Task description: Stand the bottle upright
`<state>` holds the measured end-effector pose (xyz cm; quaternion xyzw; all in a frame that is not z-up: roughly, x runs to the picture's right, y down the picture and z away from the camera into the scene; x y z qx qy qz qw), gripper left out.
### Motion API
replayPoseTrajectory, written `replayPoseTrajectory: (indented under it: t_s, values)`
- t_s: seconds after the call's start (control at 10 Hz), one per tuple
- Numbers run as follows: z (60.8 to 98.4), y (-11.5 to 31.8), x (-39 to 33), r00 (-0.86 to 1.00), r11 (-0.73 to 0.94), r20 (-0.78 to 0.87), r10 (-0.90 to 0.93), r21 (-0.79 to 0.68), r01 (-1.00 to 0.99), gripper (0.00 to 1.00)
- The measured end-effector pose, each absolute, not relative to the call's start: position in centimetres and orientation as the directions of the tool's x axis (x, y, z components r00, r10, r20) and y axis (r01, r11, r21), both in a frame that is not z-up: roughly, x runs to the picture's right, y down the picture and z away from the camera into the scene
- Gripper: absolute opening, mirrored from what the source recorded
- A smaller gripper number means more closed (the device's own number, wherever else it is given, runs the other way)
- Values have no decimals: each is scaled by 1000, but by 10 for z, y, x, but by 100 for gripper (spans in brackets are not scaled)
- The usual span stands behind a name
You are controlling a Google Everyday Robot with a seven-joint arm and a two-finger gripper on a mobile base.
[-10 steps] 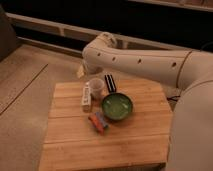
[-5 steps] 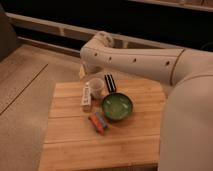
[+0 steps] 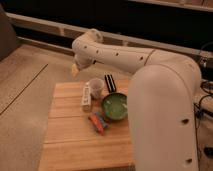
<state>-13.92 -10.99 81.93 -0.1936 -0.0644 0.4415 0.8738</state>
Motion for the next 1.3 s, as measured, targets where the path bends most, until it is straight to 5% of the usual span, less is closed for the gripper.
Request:
replayPoseTrajectory:
  t_s: [0.5,1.3]
  values:
    - [880,-108,-143,599,496,-72,797,-488,-718,65]
    - [898,-98,-149,626,528,-38,779,-500,-687,65]
